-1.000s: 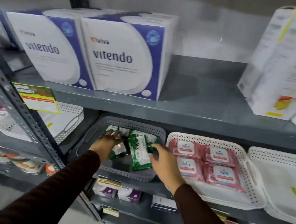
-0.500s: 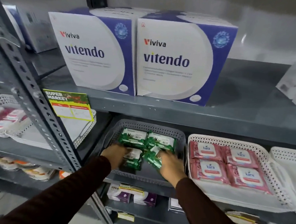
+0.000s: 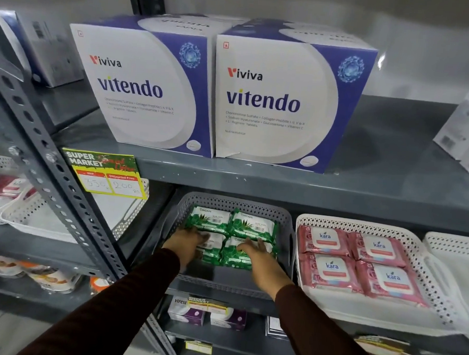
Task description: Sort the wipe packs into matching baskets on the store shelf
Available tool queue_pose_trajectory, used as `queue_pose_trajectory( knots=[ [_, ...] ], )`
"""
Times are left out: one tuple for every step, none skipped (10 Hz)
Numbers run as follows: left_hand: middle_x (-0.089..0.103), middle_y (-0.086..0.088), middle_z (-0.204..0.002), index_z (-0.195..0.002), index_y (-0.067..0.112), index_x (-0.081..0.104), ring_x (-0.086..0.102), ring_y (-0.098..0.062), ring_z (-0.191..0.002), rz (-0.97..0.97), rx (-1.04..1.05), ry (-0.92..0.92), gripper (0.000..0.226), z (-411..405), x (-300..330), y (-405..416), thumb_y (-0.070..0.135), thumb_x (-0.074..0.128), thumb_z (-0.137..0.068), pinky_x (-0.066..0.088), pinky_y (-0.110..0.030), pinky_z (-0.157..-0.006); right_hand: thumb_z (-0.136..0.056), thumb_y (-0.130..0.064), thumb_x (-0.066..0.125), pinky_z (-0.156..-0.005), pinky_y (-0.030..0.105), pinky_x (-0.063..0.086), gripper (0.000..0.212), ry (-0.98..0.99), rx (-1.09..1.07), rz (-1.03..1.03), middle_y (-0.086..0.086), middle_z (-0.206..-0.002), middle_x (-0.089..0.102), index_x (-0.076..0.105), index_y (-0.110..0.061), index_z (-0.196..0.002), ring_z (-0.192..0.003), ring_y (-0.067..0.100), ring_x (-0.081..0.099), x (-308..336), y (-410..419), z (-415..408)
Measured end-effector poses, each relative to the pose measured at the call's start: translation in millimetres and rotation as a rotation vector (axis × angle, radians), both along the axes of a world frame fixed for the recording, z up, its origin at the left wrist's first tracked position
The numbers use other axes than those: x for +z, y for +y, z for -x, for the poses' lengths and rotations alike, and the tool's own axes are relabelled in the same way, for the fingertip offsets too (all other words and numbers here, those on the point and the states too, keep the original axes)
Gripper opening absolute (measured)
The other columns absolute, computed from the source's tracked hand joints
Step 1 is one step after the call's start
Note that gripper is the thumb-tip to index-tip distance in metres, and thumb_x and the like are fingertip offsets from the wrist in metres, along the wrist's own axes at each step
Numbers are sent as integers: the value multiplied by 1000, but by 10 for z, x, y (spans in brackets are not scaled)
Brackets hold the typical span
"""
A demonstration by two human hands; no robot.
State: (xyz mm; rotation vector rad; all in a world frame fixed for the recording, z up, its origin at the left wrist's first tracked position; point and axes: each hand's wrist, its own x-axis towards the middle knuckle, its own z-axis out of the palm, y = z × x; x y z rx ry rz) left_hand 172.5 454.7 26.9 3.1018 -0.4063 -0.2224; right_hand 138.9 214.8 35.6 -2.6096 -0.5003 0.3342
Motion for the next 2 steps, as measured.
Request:
queue_pose_trajectory(
  knots=[
    [39, -12, -150, -151, 23, 29, 43, -29, -131, -31, 6, 38, 65, 1, 11, -22, 9, 56, -94, 32, -33, -110, -75, 31, 34, -123, 56, 11, 95, 40, -3, 32, 5, -168, 7, 35, -28, -149, -154, 31, -4, 34, -8, -4],
    [56, -8, -136, -143, 22, 42, 56, -25, -117, 73, 48, -12, 56, 83, 42, -155, 13, 59, -90, 46, -35, -98, -88, 13, 45, -125, 51, -1, 80, -55, -49, -17, 4, -168, 3, 27, -27, -154, -155, 28, -7, 92, -58, 95]
  ],
)
